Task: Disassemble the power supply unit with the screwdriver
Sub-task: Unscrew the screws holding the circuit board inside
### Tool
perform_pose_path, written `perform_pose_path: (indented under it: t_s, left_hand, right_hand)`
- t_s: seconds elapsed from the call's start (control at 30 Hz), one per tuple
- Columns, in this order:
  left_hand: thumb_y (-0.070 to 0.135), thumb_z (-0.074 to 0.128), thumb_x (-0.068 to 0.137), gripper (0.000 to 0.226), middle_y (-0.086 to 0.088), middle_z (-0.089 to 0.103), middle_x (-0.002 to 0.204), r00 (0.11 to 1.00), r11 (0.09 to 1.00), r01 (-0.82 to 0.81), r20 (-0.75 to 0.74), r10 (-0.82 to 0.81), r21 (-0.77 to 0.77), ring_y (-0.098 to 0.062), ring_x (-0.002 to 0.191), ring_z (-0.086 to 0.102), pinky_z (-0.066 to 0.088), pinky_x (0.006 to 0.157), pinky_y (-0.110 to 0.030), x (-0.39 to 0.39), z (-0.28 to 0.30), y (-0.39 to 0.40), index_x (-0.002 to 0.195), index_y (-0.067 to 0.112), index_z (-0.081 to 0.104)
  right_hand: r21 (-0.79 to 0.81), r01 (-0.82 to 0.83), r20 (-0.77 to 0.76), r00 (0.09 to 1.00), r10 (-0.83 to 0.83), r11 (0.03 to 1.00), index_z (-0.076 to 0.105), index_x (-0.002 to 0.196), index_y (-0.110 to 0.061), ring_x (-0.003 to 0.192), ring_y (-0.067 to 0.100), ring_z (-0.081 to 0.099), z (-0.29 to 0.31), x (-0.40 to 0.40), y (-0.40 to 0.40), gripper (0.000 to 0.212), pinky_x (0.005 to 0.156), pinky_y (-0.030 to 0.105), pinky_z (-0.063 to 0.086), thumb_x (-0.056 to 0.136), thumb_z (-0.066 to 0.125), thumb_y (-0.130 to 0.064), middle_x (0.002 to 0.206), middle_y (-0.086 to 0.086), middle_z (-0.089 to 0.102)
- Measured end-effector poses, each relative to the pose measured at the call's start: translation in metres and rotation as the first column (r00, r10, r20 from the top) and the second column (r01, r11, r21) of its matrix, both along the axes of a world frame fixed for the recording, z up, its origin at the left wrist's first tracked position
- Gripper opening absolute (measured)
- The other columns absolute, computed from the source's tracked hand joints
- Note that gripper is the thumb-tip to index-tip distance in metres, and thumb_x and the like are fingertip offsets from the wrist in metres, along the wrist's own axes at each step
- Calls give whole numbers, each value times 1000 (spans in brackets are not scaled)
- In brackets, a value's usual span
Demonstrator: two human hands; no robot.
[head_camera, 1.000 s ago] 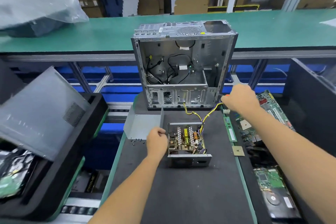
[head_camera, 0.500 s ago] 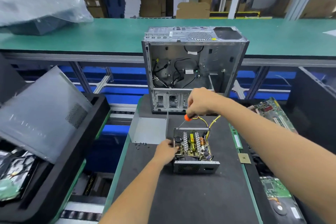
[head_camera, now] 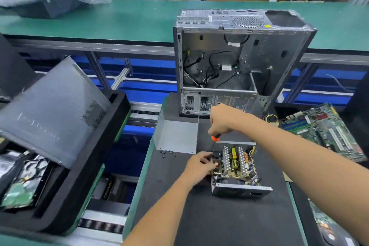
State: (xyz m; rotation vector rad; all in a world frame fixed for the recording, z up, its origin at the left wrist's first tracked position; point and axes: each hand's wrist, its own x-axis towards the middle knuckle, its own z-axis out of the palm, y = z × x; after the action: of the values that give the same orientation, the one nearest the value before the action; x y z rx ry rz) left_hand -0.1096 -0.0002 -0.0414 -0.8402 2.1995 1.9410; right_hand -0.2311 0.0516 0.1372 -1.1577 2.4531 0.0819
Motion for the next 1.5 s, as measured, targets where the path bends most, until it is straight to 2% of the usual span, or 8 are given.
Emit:
perform_pose_path:
  t_s: [0.1,0.23,0.33,0.47,0.9,1.27,1.4,1.5]
  left_hand:
    - [10,51,92,19,-3,62,84,997,997,-82,-1,82,-8,-11,61,61,56,63,-24,-2,0,-3,110,14,56]
    - [6,45,93,24,0,67,80,998,971,-52,-49,41,-234,-17,65,63,58,72,-37,-7,-2,-1,99,21,63]
    - [8,50,93,22,3,68,84,995,944,-83,-83,60,-319,-18,76,66,57,77,-37,-12,-4,4,103,15,69]
    - [10,53,93,20,2,69,83,990,915,-127,-102,94,-384,-15,76,65,55,77,-31,-17,-7,7,100,11,72]
    - [15,59,92,16,3,69,82,978,888,-205,-123,168,-412,-7,74,60,40,64,-9,-23,-10,10,95,12,74]
    - [14,61,90,14,0,71,81,983,854,-181,-116,142,-489,-11,77,62,50,70,-24,-26,-10,10,90,13,75]
    - [14,60,89,14,0,70,80,984,846,-177,-106,143,-503,-11,75,61,47,67,-22,-28,-10,12,90,12,74]
    - [12,60,89,14,1,68,79,980,861,-199,-107,168,-468,-10,75,60,45,66,-18,-28,-12,11,89,12,74]
  right_hand:
    - [14,2,9,1000,-2,1000,48,51,-9,52,22,45,0,-2,-1,27,45,21,34,71,63,-17,54,9,51]
    - [14,4,0,1000,-4,1000,50,50,-9,52,21,44,3,-5,-1,25,44,21,33,69,63,-17,54,8,51]
    - [8,8,-4,1000,-8,1000,49,49,-9,51,21,43,3,-6,2,25,41,20,31,69,63,-17,52,7,49]
    - [14,7,0,1000,-7,1000,51,51,-10,51,21,44,3,-7,5,24,40,19,30,69,63,-17,52,6,50]
    - [-46,-21,-21,1000,20,999,36,50,-12,51,20,34,-2,-6,13,36,44,23,28,73,64,-15,47,2,35]
    - [-57,-20,-42,999,18,998,41,49,-11,47,18,33,-6,-6,16,39,44,24,32,75,69,-20,48,2,37]
    - [-45,-56,-57,997,53,997,40,48,-11,45,18,32,-6,-5,18,38,41,21,28,73,68,-18,46,1,35]
    - [-24,-58,-51,997,57,998,58,54,-4,48,19,37,-5,-6,17,25,42,22,31,73,68,-17,49,6,46]
